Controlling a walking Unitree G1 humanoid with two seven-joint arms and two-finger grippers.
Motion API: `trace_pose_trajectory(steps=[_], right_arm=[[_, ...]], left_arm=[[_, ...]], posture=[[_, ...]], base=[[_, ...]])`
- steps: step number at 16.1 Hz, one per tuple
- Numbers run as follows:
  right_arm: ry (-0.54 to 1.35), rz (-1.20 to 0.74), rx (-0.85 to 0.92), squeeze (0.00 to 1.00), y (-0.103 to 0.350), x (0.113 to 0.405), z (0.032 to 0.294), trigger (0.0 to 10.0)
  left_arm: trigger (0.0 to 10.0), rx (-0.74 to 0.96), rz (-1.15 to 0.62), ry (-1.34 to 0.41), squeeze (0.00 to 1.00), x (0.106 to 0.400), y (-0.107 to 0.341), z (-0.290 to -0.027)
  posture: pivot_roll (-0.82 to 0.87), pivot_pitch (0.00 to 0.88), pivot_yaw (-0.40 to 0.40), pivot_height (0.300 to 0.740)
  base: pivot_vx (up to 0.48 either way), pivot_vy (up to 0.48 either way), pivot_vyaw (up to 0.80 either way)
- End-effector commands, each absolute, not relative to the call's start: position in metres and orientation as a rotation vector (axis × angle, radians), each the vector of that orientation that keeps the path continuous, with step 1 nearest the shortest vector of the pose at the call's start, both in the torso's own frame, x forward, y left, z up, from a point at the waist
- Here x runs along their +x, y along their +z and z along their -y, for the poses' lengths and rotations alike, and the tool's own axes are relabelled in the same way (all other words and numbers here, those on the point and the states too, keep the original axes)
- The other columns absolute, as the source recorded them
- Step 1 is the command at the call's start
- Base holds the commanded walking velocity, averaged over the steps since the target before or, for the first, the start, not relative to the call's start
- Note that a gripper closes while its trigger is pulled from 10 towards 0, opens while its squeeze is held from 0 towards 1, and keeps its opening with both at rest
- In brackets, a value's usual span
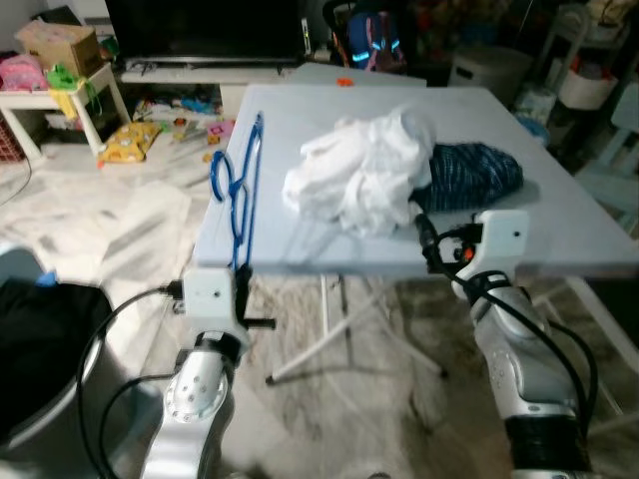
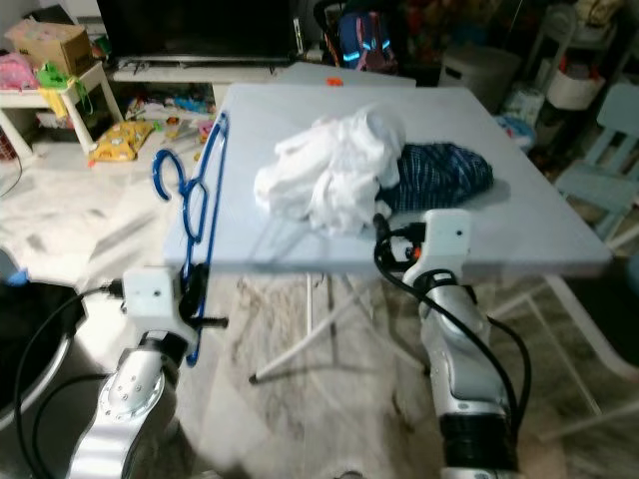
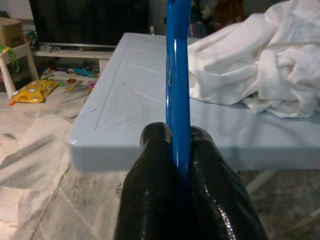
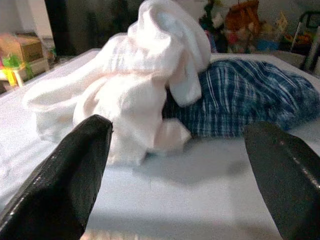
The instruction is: Hang hanger
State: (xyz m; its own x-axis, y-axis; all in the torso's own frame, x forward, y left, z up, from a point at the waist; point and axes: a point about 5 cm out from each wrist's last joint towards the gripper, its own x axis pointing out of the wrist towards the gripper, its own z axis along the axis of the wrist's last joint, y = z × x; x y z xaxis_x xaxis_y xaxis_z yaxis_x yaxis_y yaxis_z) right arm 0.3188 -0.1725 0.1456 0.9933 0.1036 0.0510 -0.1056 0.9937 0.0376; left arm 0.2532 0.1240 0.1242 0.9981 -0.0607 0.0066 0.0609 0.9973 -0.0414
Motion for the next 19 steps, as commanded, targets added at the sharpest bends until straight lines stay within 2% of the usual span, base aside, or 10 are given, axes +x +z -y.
trace_pose_trajectory(steps=[1, 5, 6, 7, 13, 16, 19], right_arm=[[0.110, 0.061, 0.040, 1.00, 0.149, 0.320, 0.172, 10.0], [0.122, 0.059, 0.032, 1.00, 0.149, 0.320, 0.171, 10.0], [0.130, 0.057, 0.032, 0.17, 0.149, 0.320, 0.170, 10.0], [0.121, 0.057, -0.004, 0.00, 0.149, 0.321, 0.172, 10.0], [0.117, 0.022, -0.006, 0.00, 0.142, 0.322, 0.173, 10.0], [0.154, -0.006, -0.085, 0.00, 0.138, 0.323, 0.174, 10.0], [0.239, -0.002, -0.193, 0.00, 0.140, 0.329, 0.186, 10.0]], left_arm=[[10.0, -0.034, 0.019, -0.062, 0.00, 0.254, 0.127, -0.125], [10.0, -0.039, 0.020, -0.065, 0.00, 0.254, 0.127, -0.124], [10.0, -0.040, 0.021, -0.068, 0.00, 0.255, 0.127, -0.124], [10.0, -0.035, 0.015, -0.067, 0.00, 0.255, 0.126, -0.124], [10.0, -0.026, 0.002, -0.064, 0.00, 0.254, 0.125, -0.124], [10.0, 0.041, -0.112, -0.084, 0.00, 0.253, 0.106, -0.130], [10.0, 0.078, -0.300, -0.213, 0.00, 0.251, 0.082, -0.135]], posture=[[-0.05, 0.025, -0.053, 0.740], [-0.05, 0.025, -0.054, 0.740], [-0.05, 0.025, -0.053, 0.740], [-0.05, 0.025, -0.053, 0.740], [-0.04, 0.027, -0.058, 0.740], [-0.04, 0.030, -0.058, 0.740], [-0.05, 0.029, -0.058, 0.740]], base=[[-0.311, 0.000, 0.00], [-0.290, 0.000, 0.00], [0.000, 0.000, 0.00], [0.000, 0.000, 0.00], [0.000, 0.000, 0.00], [0.000, 0.000, 0.00], [0.000, 0.000, 0.00]])
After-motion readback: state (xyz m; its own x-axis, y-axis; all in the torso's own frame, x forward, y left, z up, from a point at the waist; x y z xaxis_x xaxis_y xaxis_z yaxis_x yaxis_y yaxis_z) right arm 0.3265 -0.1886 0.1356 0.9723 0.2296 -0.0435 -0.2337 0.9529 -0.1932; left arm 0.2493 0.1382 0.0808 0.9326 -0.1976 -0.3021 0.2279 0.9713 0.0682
